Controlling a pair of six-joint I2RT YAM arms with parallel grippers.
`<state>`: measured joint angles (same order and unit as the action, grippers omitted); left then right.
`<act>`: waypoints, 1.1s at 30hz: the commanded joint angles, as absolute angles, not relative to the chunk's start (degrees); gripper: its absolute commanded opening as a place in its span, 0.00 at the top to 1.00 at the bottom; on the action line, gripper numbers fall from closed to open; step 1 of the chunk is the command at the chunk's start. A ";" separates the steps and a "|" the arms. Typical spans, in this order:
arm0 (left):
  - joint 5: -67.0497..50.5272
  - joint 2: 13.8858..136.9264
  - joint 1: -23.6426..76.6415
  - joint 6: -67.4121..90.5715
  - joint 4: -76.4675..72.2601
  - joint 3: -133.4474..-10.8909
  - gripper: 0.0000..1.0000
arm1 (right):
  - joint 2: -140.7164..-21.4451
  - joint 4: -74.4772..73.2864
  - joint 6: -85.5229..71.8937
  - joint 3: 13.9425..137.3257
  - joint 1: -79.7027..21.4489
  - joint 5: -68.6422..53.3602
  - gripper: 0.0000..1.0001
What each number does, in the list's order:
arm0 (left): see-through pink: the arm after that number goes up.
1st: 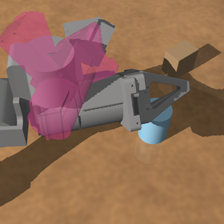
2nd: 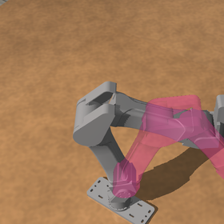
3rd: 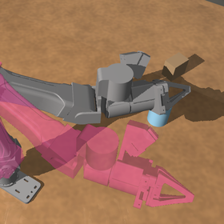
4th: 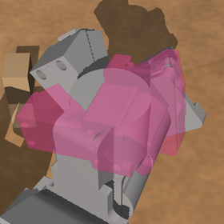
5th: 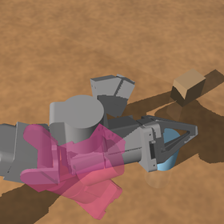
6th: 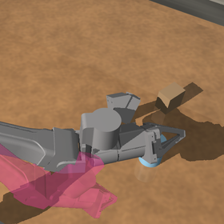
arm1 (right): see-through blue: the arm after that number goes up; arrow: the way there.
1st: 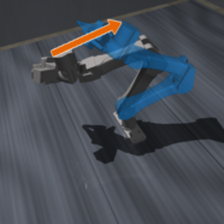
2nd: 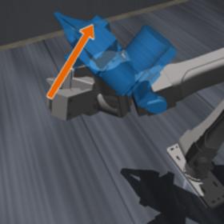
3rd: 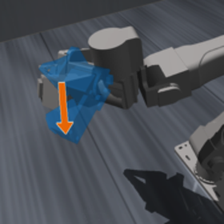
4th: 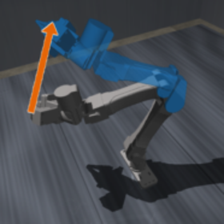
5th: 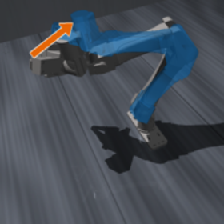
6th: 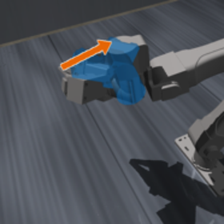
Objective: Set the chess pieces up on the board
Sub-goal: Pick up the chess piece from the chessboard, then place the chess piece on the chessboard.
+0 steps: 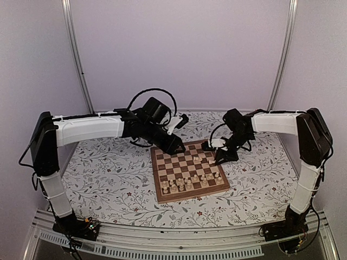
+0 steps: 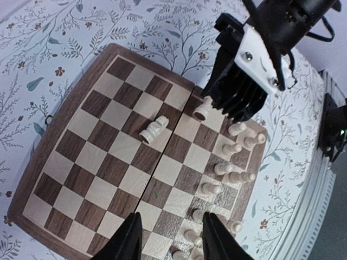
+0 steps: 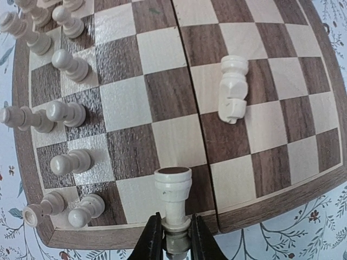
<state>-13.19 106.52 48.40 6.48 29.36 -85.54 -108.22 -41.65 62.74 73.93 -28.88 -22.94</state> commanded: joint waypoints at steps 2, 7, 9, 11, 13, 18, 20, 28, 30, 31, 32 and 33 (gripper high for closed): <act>-22.02 102.06 46.64 17.42 7.13 -77.83 0.58 | -104.94 -43.84 58.21 81.12 -29.18 -28.85 0.94; -27.25 104.95 46.41 23.62 -2.15 -76.88 0.57 | -102.02 -44.73 53.73 84.43 -29.60 -35.36 0.94; -28.30 105.96 46.41 25.29 -4.23 -76.82 0.57 | -101.26 -44.89 52.62 84.99 -30.07 -36.22 0.94; -29.75 106.91 46.41 26.26 -5.65 -77.15 0.57 | -100.59 -45.06 51.94 85.32 -30.83 -36.23 0.94; -31.10 107.98 46.41 26.45 -5.88 -77.92 0.57 | -100.40 -45.26 51.71 85.36 -31.67 -35.53 0.94; -32.91 109.29 46.42 27.14 -6.40 -78.49 0.57 | -100.47 -45.43 51.50 85.34 -33.03 -34.59 0.94; -33.20 109.77 46.43 27.32 -6.37 -78.49 0.59 | -100.46 -45.26 51.36 85.47 -33.22 -34.71 0.94; -34.69 111.21 46.32 27.78 -5.88 -78.82 0.72 | -100.46 -45.51 51.31 85.78 -33.53 -35.01 0.93; -35.35 111.45 46.27 28.07 -6.24 -78.71 0.77 | -100.46 -45.44 51.12 85.78 -33.57 -35.06 0.93; -35.81 111.52 46.24 28.18 -6.50 -78.60 0.80 | -100.49 -45.47 51.07 85.78 -33.61 -35.07 0.93; -36.37 111.60 46.19 28.43 -6.84 -78.56 0.84 | -100.51 -45.39 51.02 85.76 -33.60 -35.06 0.93; -36.88 111.75 46.16 28.59 -7.07 -78.54 0.86 | -100.48 -45.34 50.94 85.78 -33.60 -35.07 0.93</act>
